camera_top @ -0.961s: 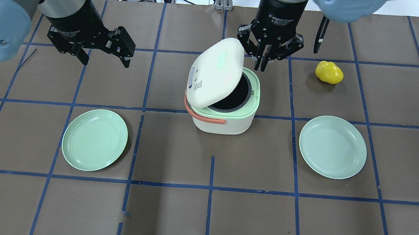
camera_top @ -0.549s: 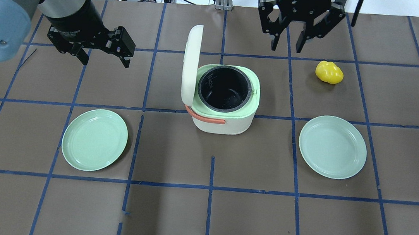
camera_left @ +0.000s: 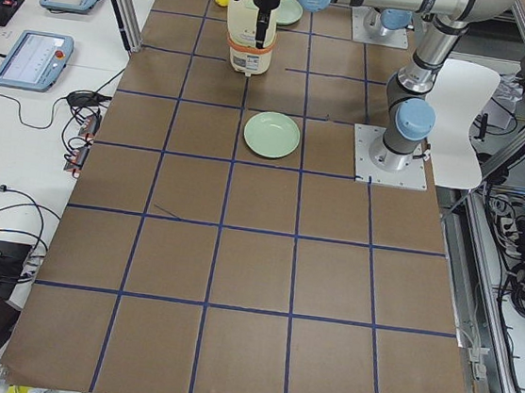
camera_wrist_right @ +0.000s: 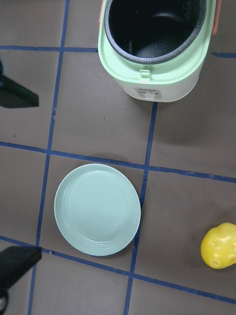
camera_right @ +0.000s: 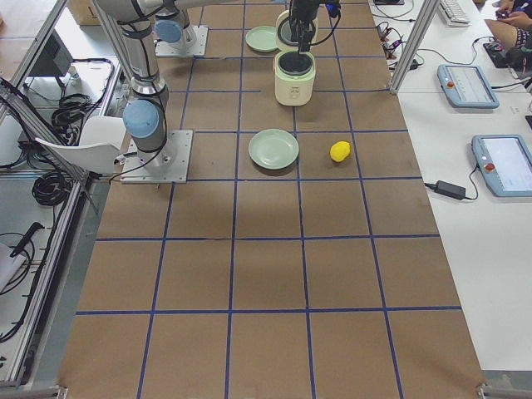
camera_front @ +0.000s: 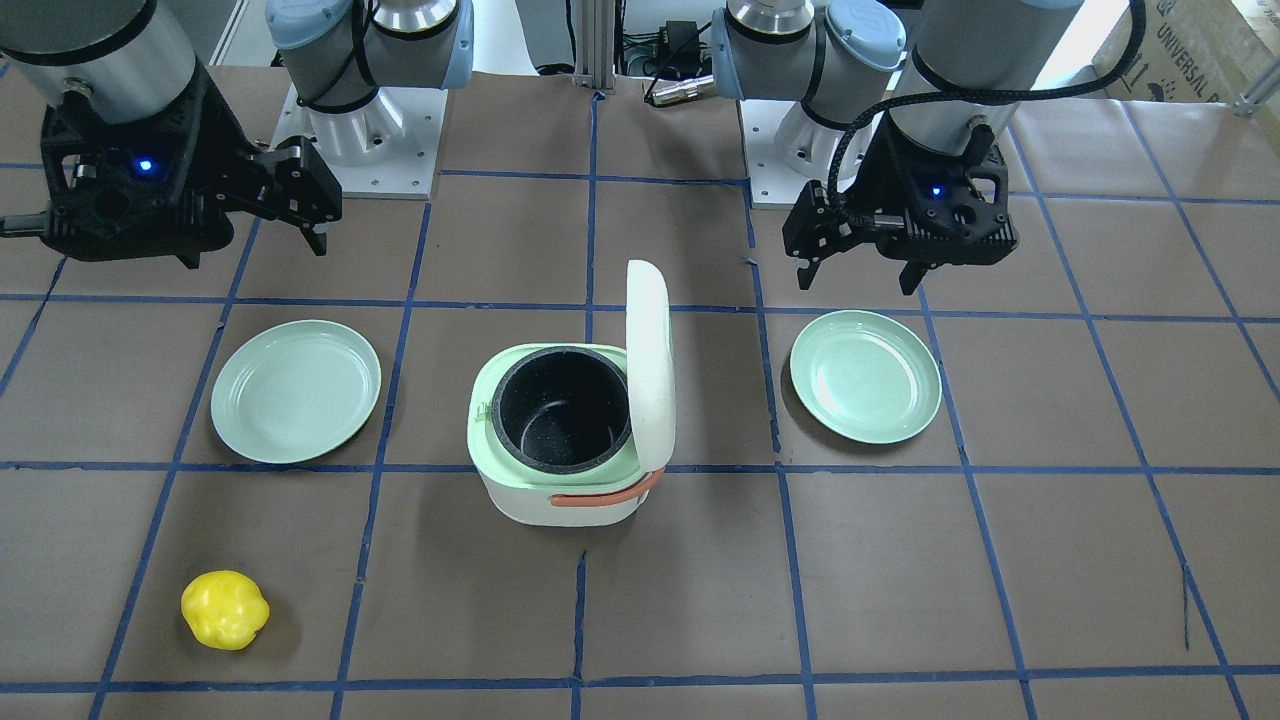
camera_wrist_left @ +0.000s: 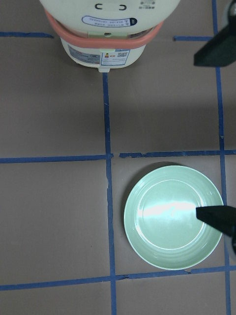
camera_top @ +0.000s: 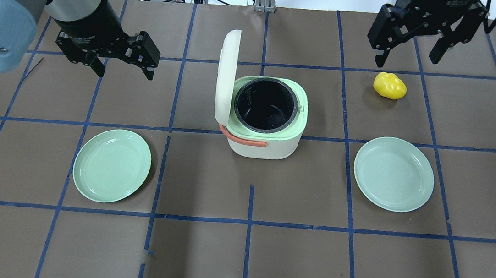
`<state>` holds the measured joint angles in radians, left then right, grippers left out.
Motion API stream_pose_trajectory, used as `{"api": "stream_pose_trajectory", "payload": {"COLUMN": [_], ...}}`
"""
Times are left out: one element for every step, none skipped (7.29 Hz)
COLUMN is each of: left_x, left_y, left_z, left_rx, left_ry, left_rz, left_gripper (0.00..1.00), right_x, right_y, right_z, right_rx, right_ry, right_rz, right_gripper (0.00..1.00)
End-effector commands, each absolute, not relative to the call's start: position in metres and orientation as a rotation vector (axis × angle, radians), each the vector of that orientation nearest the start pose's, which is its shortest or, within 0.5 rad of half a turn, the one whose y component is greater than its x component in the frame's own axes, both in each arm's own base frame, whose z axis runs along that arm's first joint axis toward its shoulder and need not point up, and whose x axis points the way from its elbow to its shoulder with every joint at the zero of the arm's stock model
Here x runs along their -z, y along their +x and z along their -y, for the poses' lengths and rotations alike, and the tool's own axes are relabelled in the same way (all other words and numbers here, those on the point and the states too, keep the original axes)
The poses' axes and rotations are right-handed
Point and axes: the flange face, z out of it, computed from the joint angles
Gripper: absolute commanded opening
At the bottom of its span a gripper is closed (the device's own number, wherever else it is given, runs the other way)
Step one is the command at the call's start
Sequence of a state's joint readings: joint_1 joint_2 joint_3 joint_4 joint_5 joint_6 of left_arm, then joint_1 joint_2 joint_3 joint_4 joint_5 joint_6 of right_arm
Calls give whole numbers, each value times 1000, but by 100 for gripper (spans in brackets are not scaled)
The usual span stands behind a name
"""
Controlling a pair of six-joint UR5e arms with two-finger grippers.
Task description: Press rice cooker button
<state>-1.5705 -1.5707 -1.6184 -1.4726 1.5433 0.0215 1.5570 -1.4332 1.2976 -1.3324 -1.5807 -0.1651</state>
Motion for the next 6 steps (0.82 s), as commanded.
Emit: {"api": "stream_pose_trajectory", "payload": {"left_x": [-474, -474, -474, -474, -474, -474], "left_y": [-136, -136, -136, -136, -136, -136], "left_z": [496, 496, 496, 496, 496, 496], "left_rx": [81, 81, 81, 81, 81, 81], "left_ry": [35, 35, 35, 35, 35, 35], "left_rz": [-3166, -3166, -3166, -3166, -3166, -3167], "left_gripper": [100, 100, 100, 100, 100, 100], "right_x": [-513, -511, -503, -499, -494, -494], "right_y": [118, 120, 121, 122, 123, 123], "right_z": [539, 531, 519, 509, 505, 506], "right_rx": [-141, -147, -161, -122, -96, -89], "right_ry": [-236, -240, -235, -229, -220, -202], "right_rz": [-3097, -3092, -3088, -3096, -3102, -3104], "right_gripper": [100, 100, 100, 100, 100, 100]}}
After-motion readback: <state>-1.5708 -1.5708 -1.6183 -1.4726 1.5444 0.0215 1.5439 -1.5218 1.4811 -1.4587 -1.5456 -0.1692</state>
